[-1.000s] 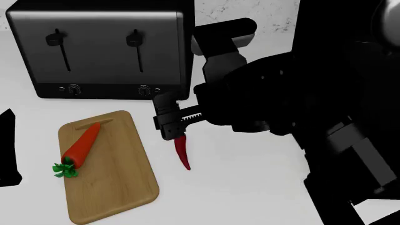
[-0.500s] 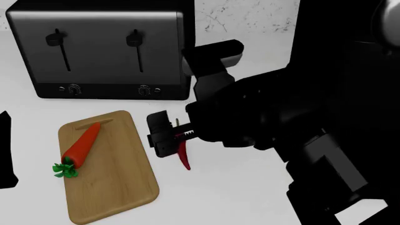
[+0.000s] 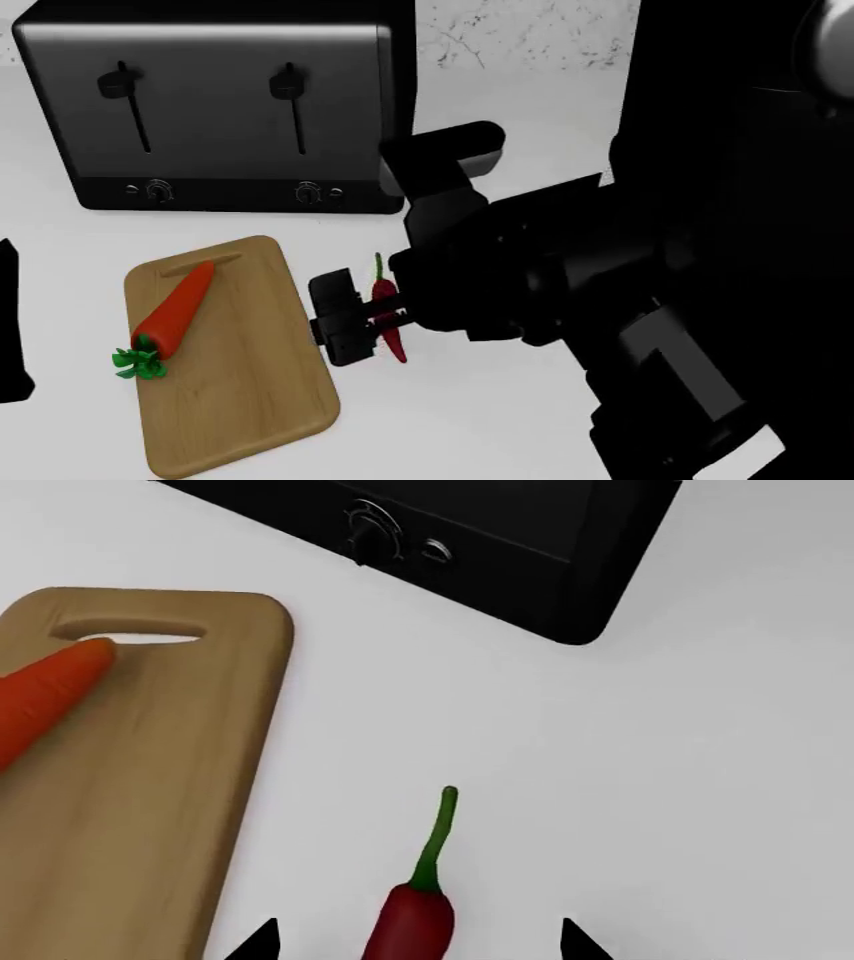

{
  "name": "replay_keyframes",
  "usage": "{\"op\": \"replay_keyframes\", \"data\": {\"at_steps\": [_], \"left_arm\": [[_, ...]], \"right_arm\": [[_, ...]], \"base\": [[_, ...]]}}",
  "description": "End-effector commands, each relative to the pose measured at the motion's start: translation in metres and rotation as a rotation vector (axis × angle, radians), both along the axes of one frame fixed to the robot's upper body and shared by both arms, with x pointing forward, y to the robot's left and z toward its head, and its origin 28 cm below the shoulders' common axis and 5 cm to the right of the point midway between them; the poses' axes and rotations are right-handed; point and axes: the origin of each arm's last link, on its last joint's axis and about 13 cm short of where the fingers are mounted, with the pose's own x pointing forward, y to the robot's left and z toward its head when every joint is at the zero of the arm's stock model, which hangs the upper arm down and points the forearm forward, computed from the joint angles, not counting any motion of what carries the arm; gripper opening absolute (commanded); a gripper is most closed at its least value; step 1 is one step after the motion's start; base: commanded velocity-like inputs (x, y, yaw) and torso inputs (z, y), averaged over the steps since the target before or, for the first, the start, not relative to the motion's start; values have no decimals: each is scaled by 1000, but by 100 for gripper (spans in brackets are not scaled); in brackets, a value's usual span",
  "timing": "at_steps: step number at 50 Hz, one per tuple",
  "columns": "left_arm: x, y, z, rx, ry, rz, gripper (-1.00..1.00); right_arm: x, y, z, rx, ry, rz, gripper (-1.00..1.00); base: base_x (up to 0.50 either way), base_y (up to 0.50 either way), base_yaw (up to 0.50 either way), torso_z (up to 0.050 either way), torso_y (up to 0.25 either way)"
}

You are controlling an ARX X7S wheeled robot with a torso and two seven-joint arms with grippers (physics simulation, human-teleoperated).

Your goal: Clear the non-vegetable object off the cutting board and place the vegetables onto it.

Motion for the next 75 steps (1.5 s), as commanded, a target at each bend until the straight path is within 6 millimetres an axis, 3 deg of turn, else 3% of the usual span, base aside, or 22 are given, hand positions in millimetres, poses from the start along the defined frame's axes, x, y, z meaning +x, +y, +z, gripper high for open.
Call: {"op": "replay_keyframes", "data": {"at_steps": [1, 17, 18, 27, 45, 64, 75], "left_arm": [[4, 2, 3, -29, -45, 6, 100], [5, 1, 6, -32, -54, 2, 100], [5, 1, 7, -33, -56, 2, 100], [1, 2, 9, -40, -65, 5, 100], [-8, 4, 17, -52, -95, 8, 100], [-12, 6, 22, -65, -116, 9, 100], [-13, 7, 22, -65, -119, 15, 100]], "right_arm": [[-1, 8, -5, 22, 19, 36, 100], [-8, 6, -18, -23, 54, 50, 100], [-10, 7, -17, -30, 47, 62, -100], [-16, 4, -2, -54, 25, 65, -100], [-39, 12, 59, -45, -94, 151, -100], [-66, 43, 40, 108, -33, 143, -100], [-55, 58, 38, 184, -15, 158, -100]], "base": [[0, 0, 0, 0, 0], [1, 0, 0, 0, 0], [0, 0, 0, 0, 0], [0, 0, 0, 0, 0], [0, 0, 0, 0, 0], [0, 0, 0, 0, 0], [0, 0, 0, 0, 0]]}}
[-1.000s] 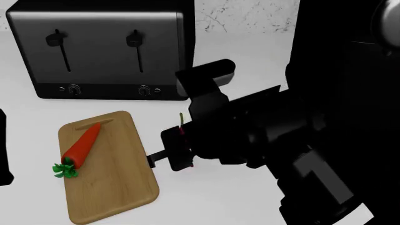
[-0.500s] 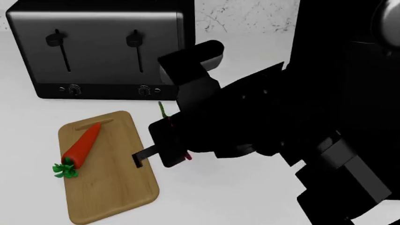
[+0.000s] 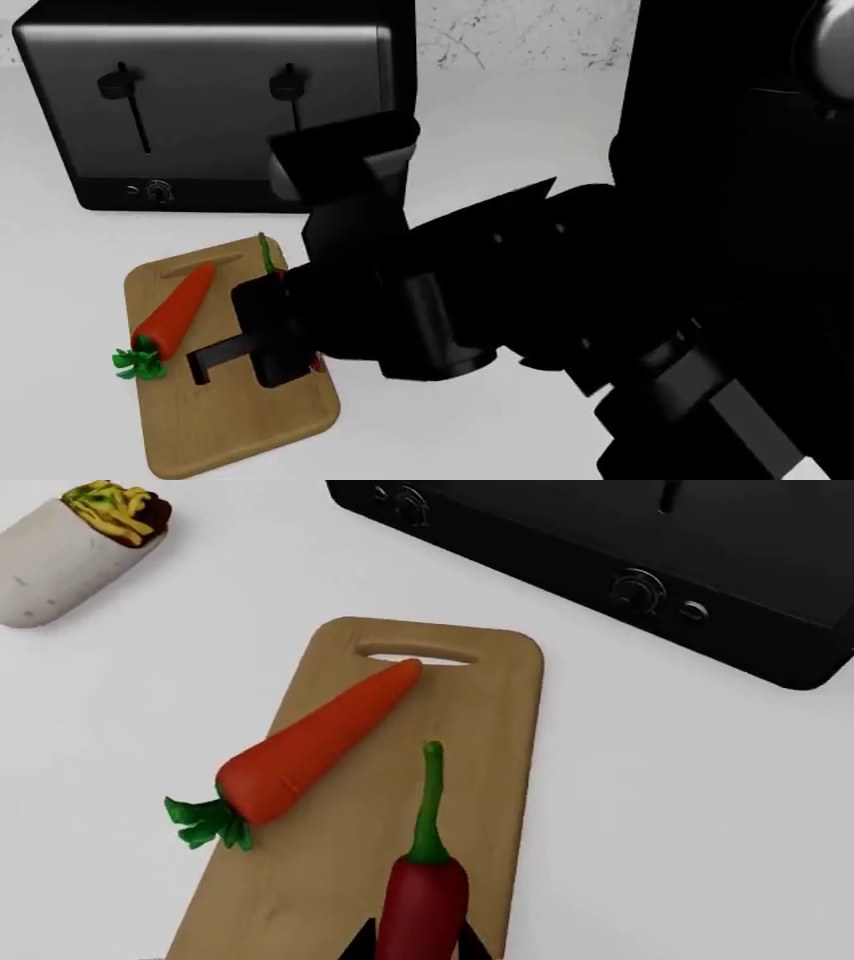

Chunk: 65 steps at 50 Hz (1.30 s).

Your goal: Clear the non-vegetable object off the cutting board and place the vegetables onto it.

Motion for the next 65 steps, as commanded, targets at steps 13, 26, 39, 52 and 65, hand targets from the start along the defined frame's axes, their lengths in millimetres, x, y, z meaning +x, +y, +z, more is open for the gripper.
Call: {"op": "replay_keyframes", "data": {"at_steps": [13, 26, 39, 52, 65], "left_arm": [[1, 4, 3, -34, -52, 19, 100], [2, 5, 2, -33, -51, 25, 100], [2, 5, 3, -37, -58, 25, 100], [2, 7, 0, -38, -53, 32, 100], [1, 8, 0, -42, -53, 37, 100]], "right_arm": [[12, 28, -4, 111, 32, 42, -100], [19, 25, -13, 104, 63, 16, -100], [21, 27, -17, 69, 69, 33, -100], [23, 30, -28, 53, 99, 51, -100], [23, 31, -24, 53, 89, 62, 100]], "base": [[0, 0, 0, 0, 0], [0, 0, 0, 0, 0], [0, 0, 0, 0, 0], [0, 0, 0, 0, 0], [0, 0, 0, 0, 0]]}}
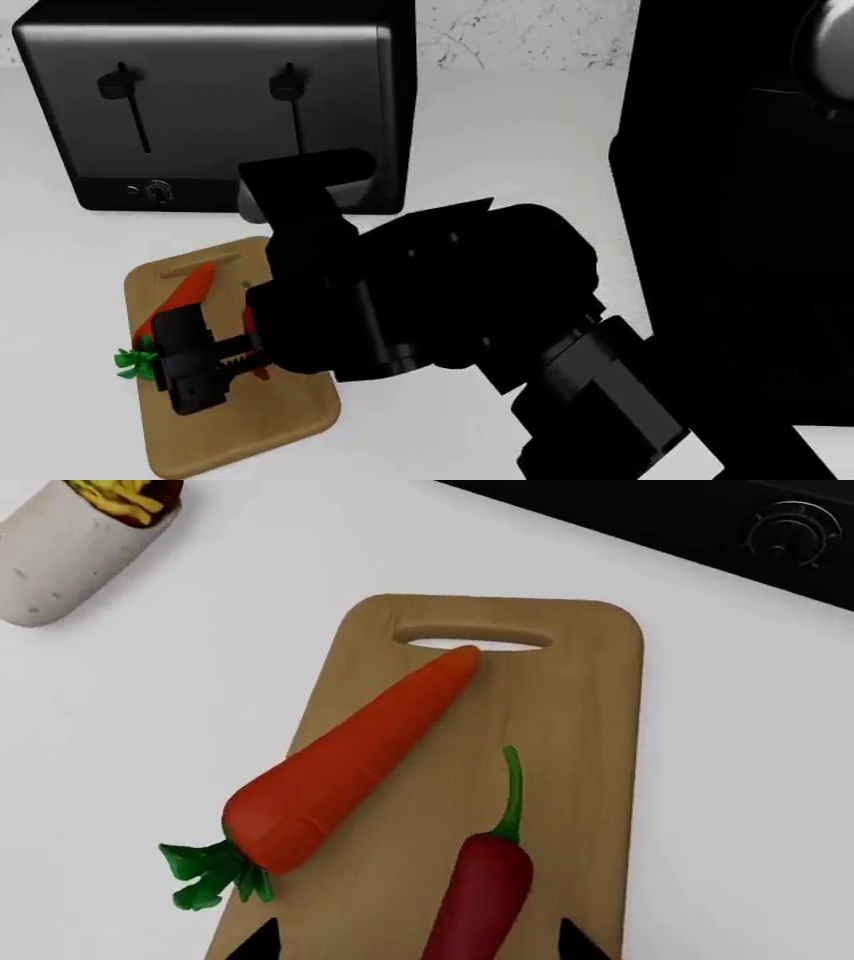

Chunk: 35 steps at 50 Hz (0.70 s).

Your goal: Clear the non-vegetable object off the cutting board and place the vegetables onto it.

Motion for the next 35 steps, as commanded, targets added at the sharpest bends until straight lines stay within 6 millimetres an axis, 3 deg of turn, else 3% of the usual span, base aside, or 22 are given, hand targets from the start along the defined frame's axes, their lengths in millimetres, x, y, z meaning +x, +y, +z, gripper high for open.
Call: {"op": "replay_keyframes", "data": {"at_steps": [1, 13, 20, 25, 35], "left_arm": [[3, 3, 3, -29, -47, 8, 100], [2, 3, 3, -31, -51, 6, 100], [2, 2, 5, -27, -54, 1, 100], [2, 2, 7, -22, -57, -3, 100], [-2, 1, 14, -16, -72, -13, 100]], "right_arm": [[1, 5, 4, 4, -19, 27, 100], [-11, -1, 40, 6, -114, 38, 100], [-31, -12, 60, 13, -163, 26, 100], [-51, -20, 77, 8, -212, 28, 100], [-115, -38, 117, 5, -339, 24, 100]], "base": [[0, 0, 0, 0, 0], [0, 0, 0, 0, 0], [0, 0, 0, 0, 0], [0, 0, 0, 0, 0], [0, 0, 0, 0, 0]]}}
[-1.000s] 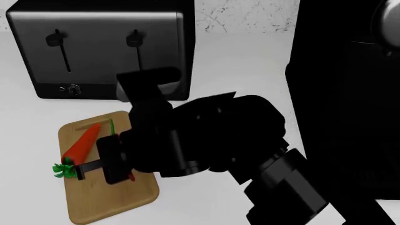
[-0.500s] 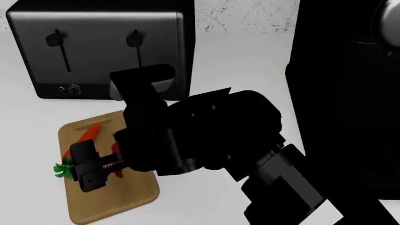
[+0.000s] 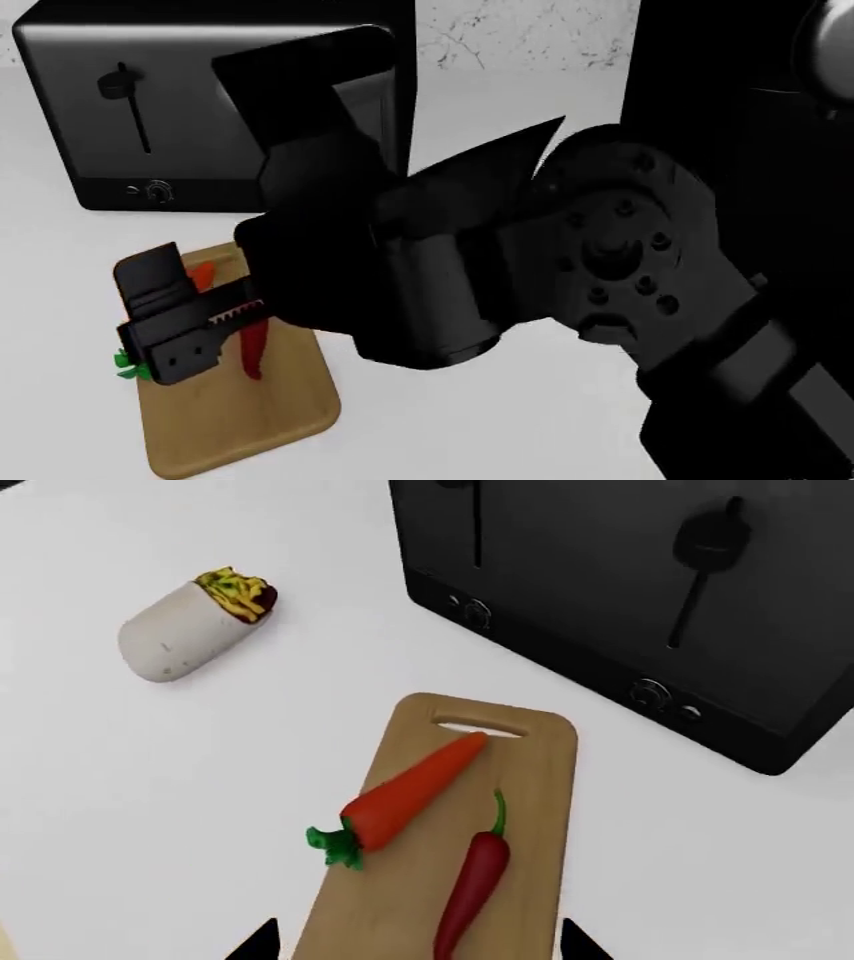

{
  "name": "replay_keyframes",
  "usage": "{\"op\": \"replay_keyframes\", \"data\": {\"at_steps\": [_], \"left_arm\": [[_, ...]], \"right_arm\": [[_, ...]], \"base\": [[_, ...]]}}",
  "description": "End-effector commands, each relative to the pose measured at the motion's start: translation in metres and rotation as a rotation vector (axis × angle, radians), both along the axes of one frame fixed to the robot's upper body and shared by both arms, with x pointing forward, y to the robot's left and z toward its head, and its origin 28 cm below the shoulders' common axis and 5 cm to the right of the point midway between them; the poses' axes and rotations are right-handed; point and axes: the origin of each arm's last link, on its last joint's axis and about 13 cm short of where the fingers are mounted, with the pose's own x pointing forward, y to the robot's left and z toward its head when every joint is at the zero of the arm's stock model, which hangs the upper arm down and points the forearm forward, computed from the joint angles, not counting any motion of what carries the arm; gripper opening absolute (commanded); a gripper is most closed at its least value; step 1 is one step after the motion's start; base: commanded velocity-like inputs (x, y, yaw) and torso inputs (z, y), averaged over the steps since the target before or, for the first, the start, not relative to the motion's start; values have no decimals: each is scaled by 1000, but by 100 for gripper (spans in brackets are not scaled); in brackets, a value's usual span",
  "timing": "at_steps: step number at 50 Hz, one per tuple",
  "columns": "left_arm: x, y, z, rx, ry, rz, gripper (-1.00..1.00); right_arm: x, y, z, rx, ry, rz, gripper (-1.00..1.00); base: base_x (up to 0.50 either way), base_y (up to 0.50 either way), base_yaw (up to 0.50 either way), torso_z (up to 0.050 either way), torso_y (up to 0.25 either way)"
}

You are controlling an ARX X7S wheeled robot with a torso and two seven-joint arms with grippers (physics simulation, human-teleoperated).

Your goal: Clear the non-vegetable object off the cutting board and place the vegetables onto it.

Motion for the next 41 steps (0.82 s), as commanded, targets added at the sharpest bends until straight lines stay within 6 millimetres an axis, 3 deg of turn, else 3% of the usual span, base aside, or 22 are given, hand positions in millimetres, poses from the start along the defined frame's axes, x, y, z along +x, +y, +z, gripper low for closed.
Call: {"op": "replay_keyframes", "data": {"at_steps": [1, 7, 12, 17, 32, 41], "left_arm": [[0, 0, 10, -19, -61, -8, 100], [-5, -3, 13, -7, -61, -28, 100], [-9, -5, 20, 4, -75, -36, 100], [-13, -8, 20, -1, -79, -54, 100], [-20, -5, 26, -1, -98, -59, 100], [-23, -5, 29, 4, -107, -58, 100]], "right_arm": [[-62, -15, 39, 10, -139, 28, 100], [-106, -25, 55, 8, -225, 12, 100], [-127, -36, 60, -6, -277, -26, 100], [-161, -53, 72, -27, -326, -83, 100], [-248, -66, 98, -74, -509, -212, 100], [-261, -95, 83, -46, -585, -311, 100]], "base": [[0, 0, 0, 0, 0], [0, 0, 0, 0, 0], [0, 0, 0, 0, 0], [0, 0, 0, 0, 0], [0, 0, 0, 0, 0], [0, 0, 0, 0, 0]]}}
